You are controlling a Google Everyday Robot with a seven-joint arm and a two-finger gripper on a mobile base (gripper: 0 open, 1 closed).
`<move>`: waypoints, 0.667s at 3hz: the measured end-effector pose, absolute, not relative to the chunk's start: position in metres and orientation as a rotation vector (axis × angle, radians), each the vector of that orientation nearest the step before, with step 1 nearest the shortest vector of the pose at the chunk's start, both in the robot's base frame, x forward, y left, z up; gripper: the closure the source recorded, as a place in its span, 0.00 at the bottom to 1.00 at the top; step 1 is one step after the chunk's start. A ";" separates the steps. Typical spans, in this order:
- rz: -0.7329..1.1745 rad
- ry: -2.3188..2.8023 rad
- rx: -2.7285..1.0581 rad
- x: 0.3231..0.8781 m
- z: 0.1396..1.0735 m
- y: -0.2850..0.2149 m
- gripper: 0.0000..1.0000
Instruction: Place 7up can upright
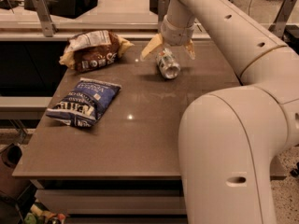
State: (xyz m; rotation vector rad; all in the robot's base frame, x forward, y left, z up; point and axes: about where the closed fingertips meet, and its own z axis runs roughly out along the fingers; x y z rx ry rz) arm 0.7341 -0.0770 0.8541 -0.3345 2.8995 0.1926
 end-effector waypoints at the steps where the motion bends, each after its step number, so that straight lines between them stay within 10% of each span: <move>1: 0.177 2.903 -0.368 0.737 0.854 -0.075 0.00; 2: 0.178 2.913 -0.417 0.742 0.849 -0.069 0.00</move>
Offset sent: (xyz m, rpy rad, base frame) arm 0.0099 0.0062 0.0012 -0.0381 0.0619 0.0927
